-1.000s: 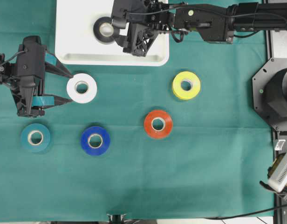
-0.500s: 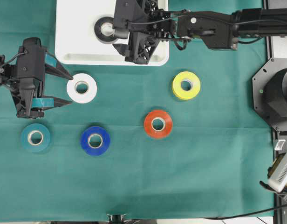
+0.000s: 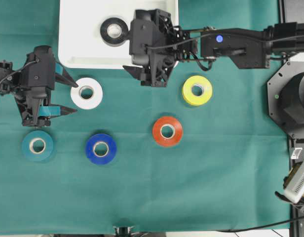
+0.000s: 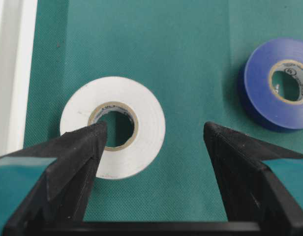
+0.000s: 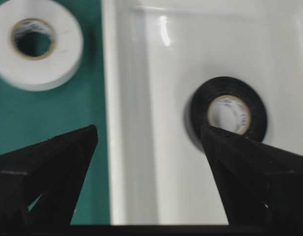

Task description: Put the tape alternately from left to right into the white case.

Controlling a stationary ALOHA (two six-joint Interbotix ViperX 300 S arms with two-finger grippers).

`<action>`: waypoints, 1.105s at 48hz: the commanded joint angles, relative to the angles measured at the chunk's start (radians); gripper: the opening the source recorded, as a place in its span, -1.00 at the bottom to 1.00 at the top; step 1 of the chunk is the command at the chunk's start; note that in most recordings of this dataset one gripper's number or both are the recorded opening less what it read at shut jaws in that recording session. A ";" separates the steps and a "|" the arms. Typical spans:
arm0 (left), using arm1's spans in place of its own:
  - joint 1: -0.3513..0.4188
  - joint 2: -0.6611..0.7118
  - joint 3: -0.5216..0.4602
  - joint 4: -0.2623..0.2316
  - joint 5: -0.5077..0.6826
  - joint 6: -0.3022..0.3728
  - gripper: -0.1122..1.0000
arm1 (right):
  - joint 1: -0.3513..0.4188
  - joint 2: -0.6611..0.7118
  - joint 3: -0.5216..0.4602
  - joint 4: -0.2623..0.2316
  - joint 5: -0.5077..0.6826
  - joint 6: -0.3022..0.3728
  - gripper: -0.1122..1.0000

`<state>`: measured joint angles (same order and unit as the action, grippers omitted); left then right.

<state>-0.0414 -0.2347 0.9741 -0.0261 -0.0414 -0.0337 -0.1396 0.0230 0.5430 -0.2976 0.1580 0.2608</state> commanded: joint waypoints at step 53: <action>0.005 0.227 -0.092 0.000 -0.009 0.006 0.64 | 0.130 -0.086 0.075 -0.003 -0.014 0.000 0.57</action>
<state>-0.0414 -0.0031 0.9020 -0.0276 -0.0445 -0.0291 -0.0123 -0.0368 0.6259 -0.2976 0.1549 0.2608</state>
